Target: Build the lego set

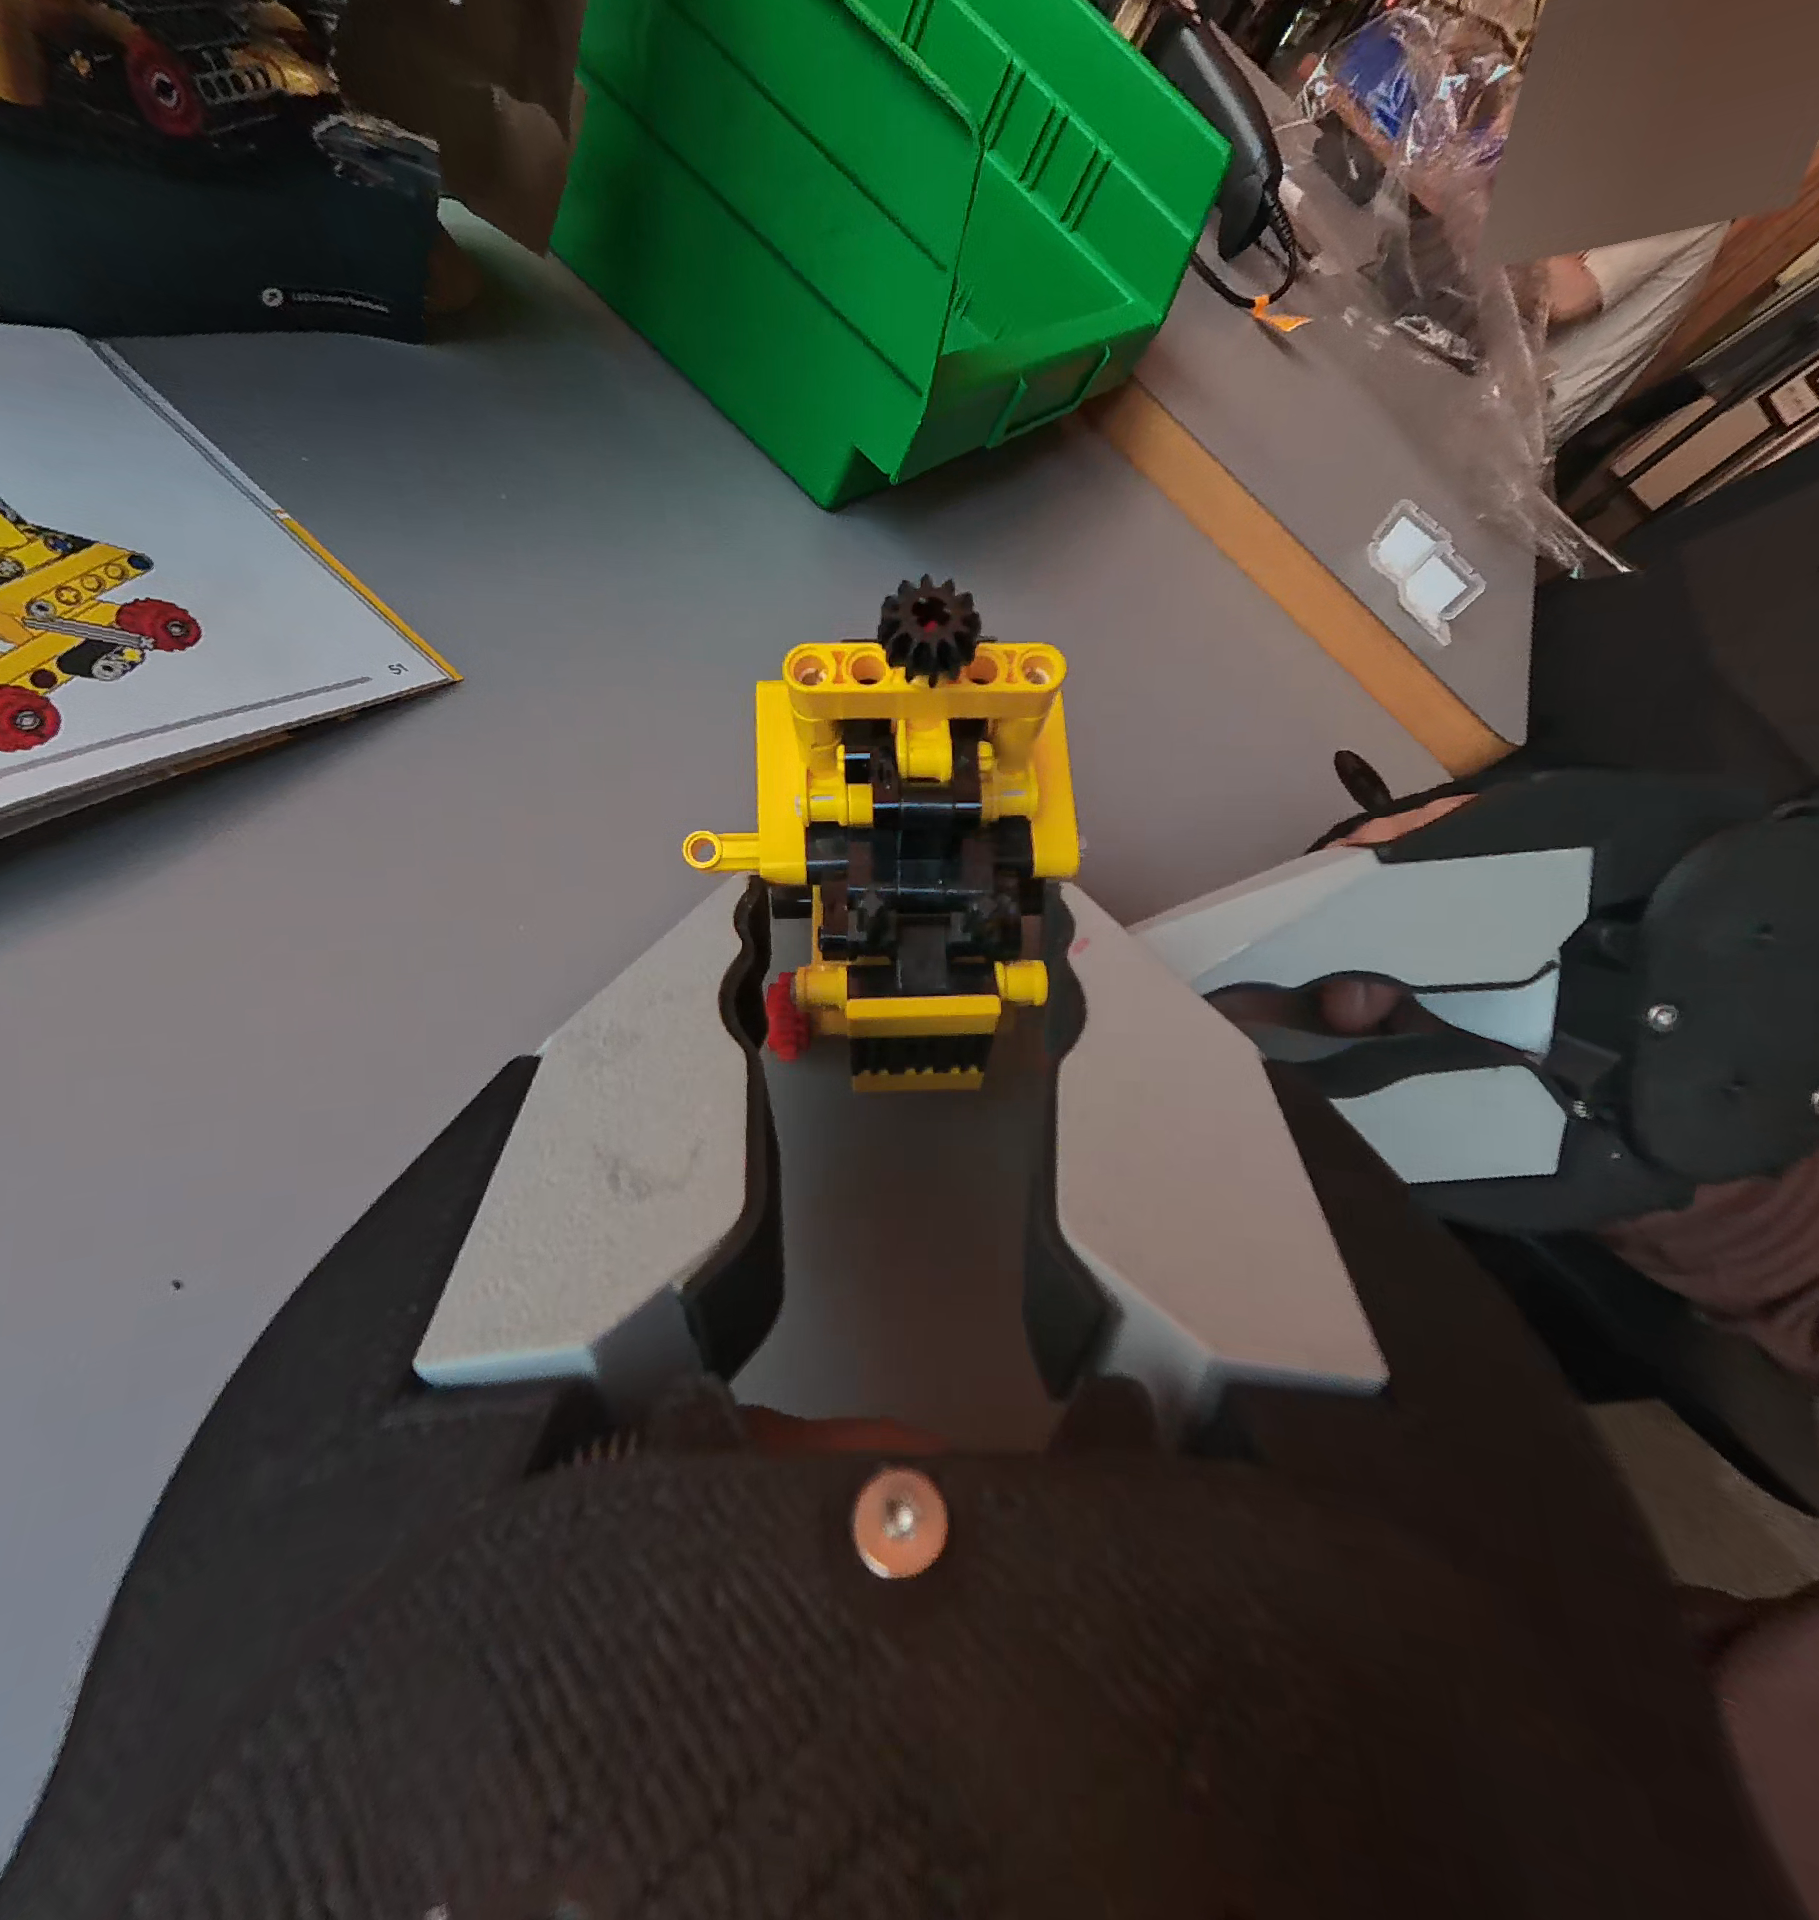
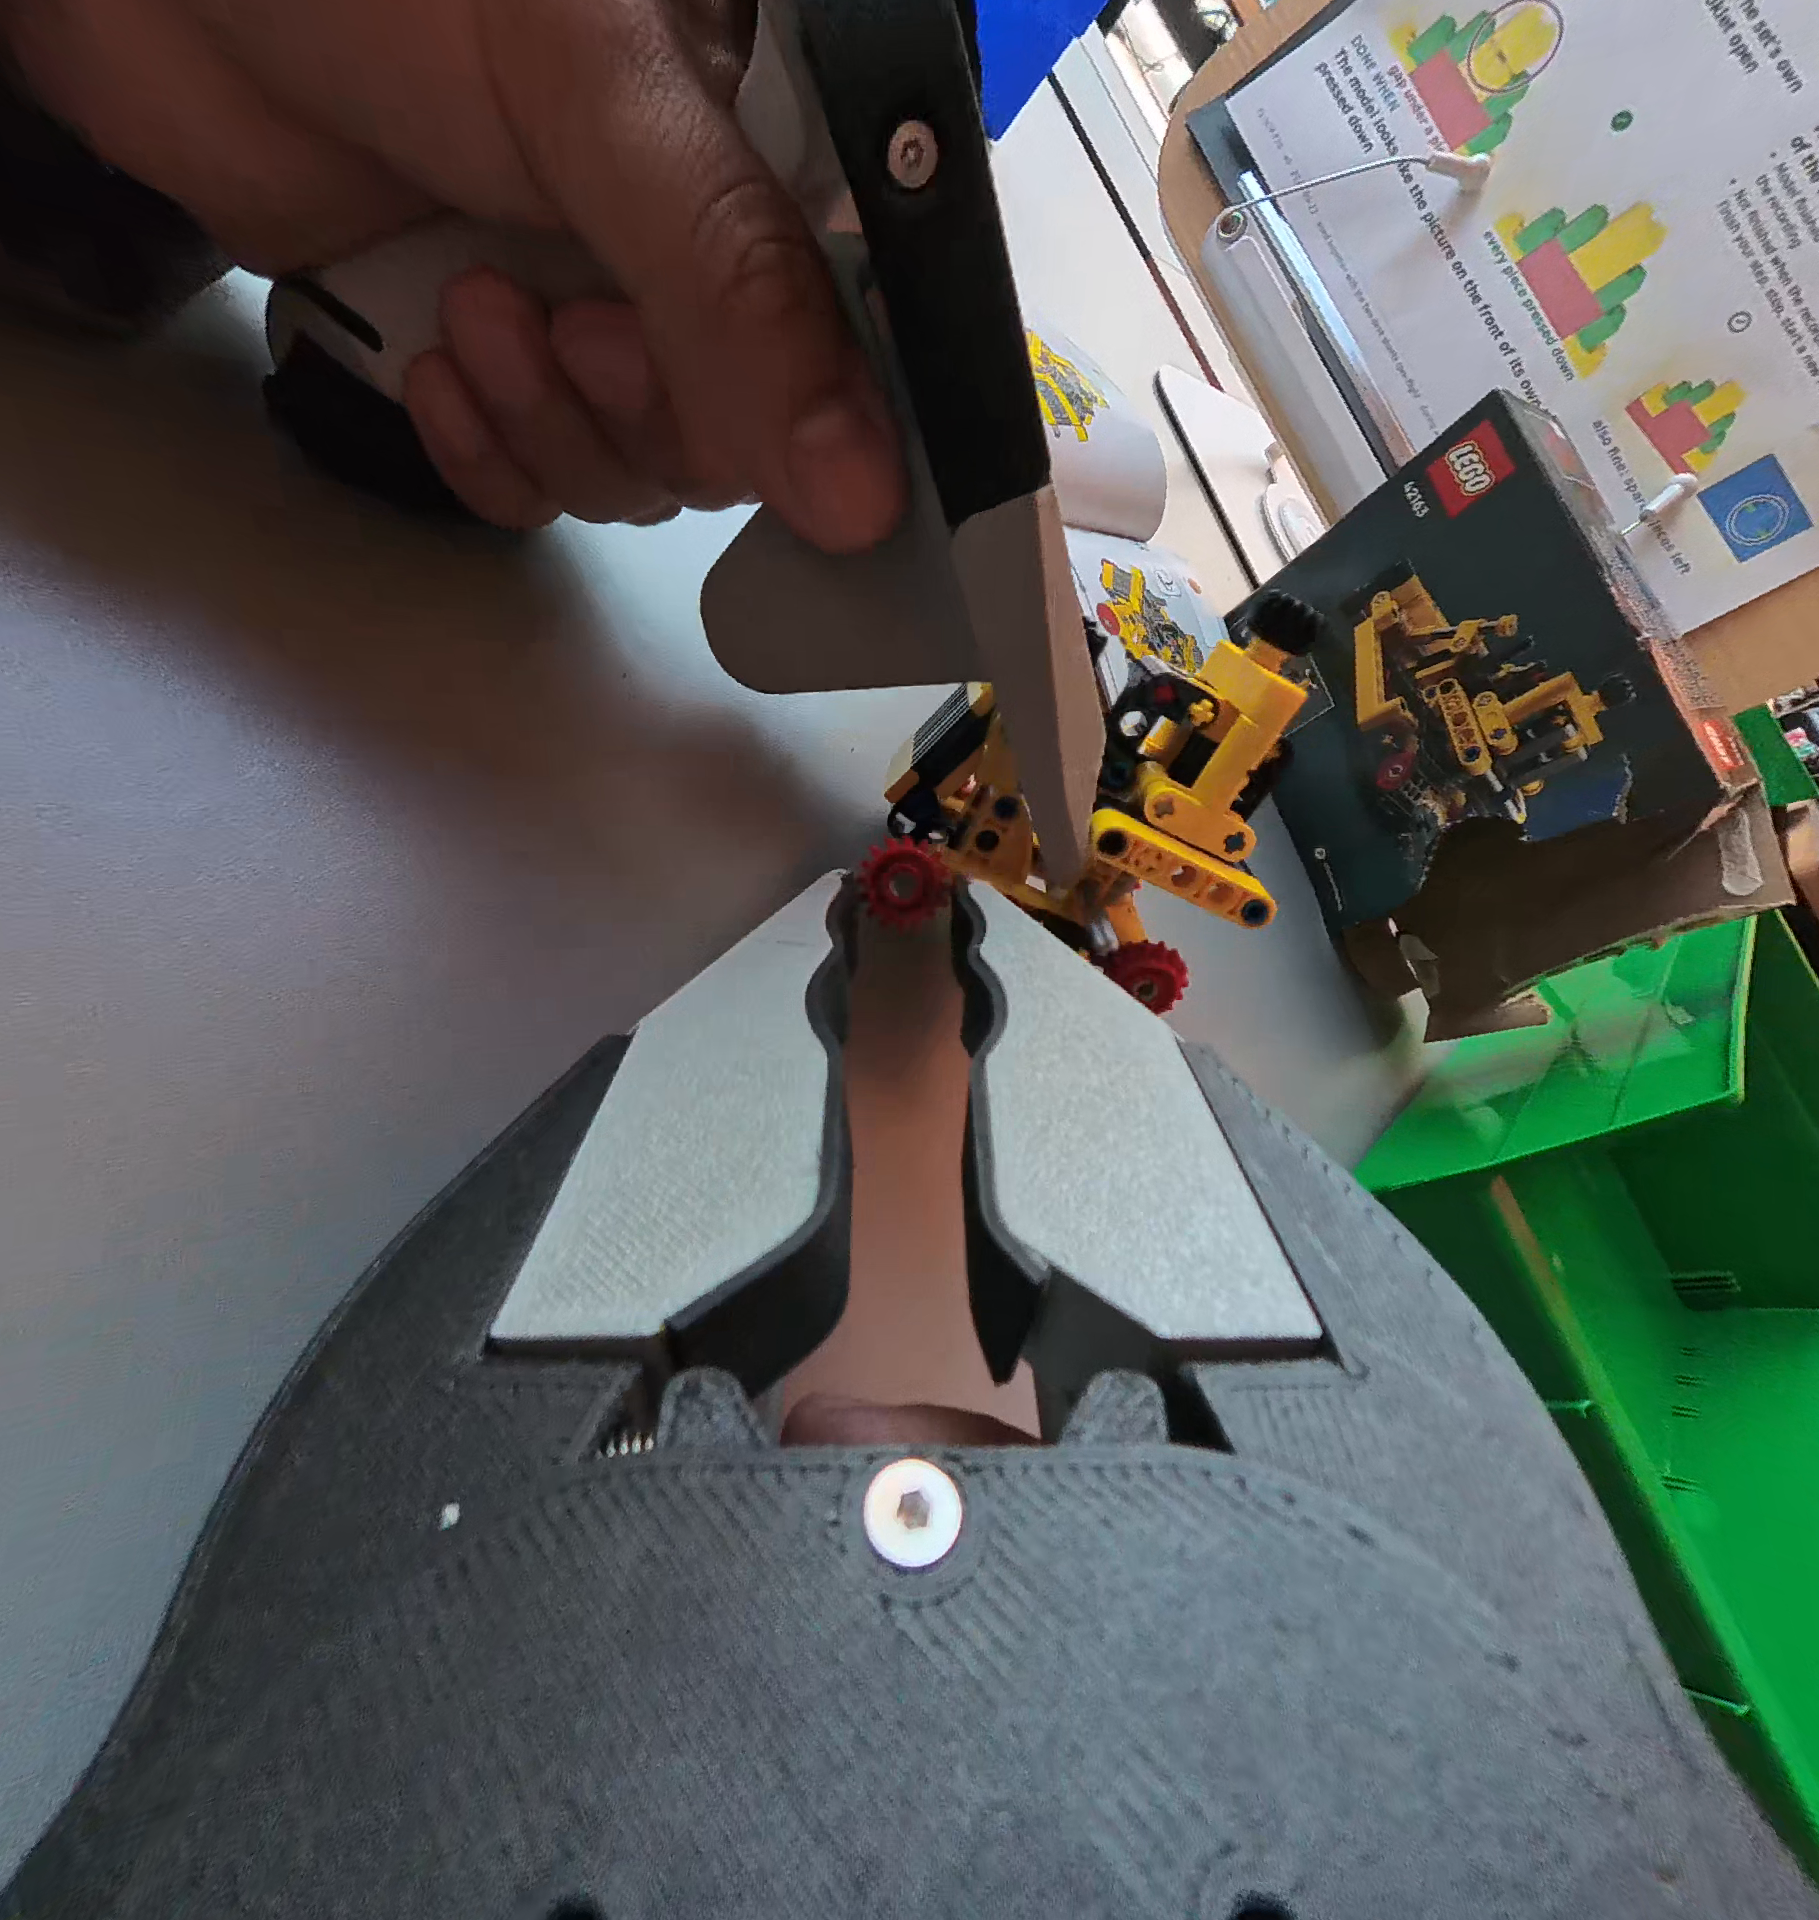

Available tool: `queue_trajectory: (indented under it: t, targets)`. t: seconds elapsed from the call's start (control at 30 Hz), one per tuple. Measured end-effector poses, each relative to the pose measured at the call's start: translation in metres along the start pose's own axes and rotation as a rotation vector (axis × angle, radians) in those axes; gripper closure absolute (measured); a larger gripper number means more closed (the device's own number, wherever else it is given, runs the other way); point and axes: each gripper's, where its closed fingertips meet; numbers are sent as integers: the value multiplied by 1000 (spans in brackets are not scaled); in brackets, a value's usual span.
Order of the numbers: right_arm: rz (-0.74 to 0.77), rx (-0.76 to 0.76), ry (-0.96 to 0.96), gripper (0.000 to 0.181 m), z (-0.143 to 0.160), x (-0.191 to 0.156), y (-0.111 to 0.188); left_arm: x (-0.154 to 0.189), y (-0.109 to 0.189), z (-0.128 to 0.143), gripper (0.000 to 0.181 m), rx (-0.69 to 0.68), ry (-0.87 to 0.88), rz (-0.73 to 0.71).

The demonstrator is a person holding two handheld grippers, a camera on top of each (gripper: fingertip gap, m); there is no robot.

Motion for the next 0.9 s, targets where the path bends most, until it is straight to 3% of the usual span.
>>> queue_trajectory:
  t: [0.03,0.9]
  targets:
    - [15,3,-2,167,0,3,1,1,0,0,131,0,1,9]
    - [9,-2,18,167,-1,0,-1,1,-1,2,133,-12,47,55]
Point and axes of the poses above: each gripper's, where its closed fingertips meet, y back along the fingers, z out of its underside, x = y × z across the jaws, and after that the axes turned 13 degrees about -x, right-handed
